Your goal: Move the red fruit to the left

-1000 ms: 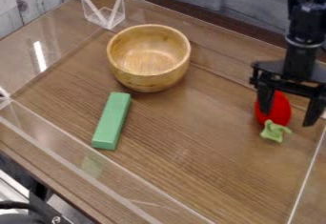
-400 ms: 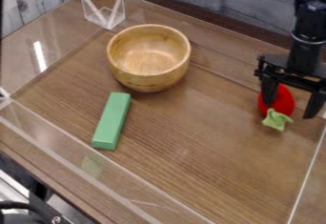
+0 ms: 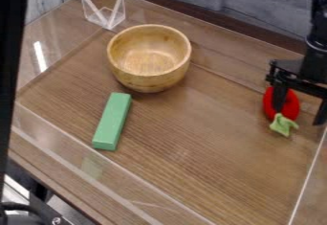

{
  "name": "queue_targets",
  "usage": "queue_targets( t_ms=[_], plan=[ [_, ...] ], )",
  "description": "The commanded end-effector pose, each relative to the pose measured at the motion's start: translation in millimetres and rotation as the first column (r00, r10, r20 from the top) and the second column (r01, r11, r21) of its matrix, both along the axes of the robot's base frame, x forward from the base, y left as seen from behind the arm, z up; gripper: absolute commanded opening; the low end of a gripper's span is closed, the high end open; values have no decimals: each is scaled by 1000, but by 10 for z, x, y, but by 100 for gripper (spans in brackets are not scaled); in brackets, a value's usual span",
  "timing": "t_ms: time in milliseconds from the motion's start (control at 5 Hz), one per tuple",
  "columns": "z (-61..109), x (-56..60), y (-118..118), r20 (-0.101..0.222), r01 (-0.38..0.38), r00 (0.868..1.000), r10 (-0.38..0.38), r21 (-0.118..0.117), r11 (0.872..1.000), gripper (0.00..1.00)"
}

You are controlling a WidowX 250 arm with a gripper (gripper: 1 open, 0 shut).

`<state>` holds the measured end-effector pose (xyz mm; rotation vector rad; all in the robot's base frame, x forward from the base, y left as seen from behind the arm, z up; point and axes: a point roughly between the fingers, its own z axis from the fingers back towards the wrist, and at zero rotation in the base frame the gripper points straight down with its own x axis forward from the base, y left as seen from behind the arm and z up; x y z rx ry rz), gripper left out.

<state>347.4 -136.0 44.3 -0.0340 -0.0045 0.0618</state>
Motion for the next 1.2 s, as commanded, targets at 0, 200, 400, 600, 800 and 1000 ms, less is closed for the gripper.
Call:
queue_targets(
  t_ms=[0,200,400,600,800,1000],
  plan=[
    [252,28,41,73,-67,995,67,-7,998,100],
    [345,-43,122,88,-141,986,141,-2,990,100],
    [369,-19,191,93,-114,989,113,0,994,100],
    [358,-4,243,93,-77,993,76,8,997,100],
    [301,-44,250,93,-100,991,99,14,995,100],
    [280,-62,244,97,-126,987,125,6,992,100]
  ],
)
